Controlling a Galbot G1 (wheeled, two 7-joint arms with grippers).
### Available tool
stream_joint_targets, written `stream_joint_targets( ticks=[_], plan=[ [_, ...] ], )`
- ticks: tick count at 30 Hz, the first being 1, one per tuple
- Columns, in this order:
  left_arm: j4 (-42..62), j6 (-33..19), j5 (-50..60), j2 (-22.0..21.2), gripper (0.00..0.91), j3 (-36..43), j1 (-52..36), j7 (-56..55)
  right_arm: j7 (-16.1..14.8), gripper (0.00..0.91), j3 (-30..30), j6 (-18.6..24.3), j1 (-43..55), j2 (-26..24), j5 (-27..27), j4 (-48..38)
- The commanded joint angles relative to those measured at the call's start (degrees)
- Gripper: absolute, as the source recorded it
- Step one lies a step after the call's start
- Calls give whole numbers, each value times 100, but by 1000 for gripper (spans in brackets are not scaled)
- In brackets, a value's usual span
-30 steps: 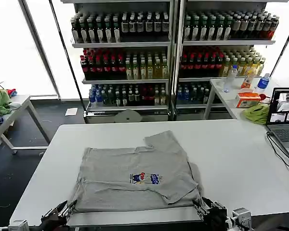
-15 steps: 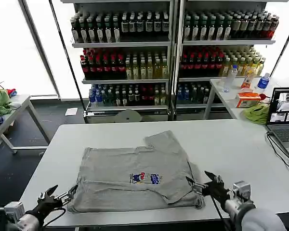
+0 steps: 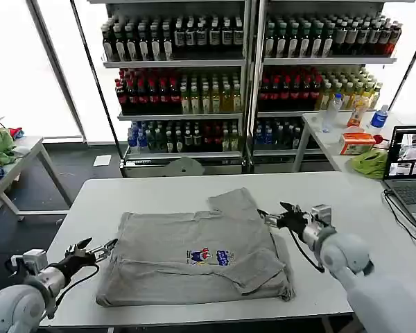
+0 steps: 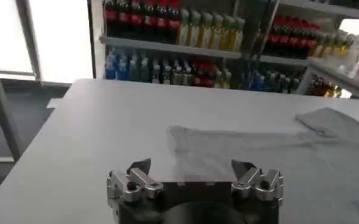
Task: Fold and organize the clothes.
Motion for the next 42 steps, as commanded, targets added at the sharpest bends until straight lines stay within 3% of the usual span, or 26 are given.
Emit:
stream_joint_targets(
  ticks=[1,9,15,18,19,22,30,42],
  plan=[
    [1424,-2,-84,242,907,926,-1538,123,-397,907,-750,-14,1507,654,-271,-1754],
    [2131,-8,120,42,907,1445,-2190,229,-665,907,-862,-2,1935,1417,-832,-3193],
    [2311,-9,132,17,907,1582,-2344,225,-813,907,-1009,32,2058,1722,-1081,-3597],
    [2322,-10,126,27,907,1602,-2344,224,-863,383,-1092,122,2063,1852,-1214,-3713],
    [2322,-10,120,31,907,1602,-2346,223,-874,333,-1093,122,2063,1858,-1213,-3717],
    [2342,-10,112,71,907,1609,-2362,227,-916,0,-1232,120,2072,1847,-1225,-3708],
    [2348,-11,82,131,907,1671,-2422,254,-1016,0,-1237,138,2076,1850,-1195,-3813],
    [2577,-13,95,44,907,1972,-2718,234,-912,0,-1166,116,1922,1609,-941,-3348]
  ],
)
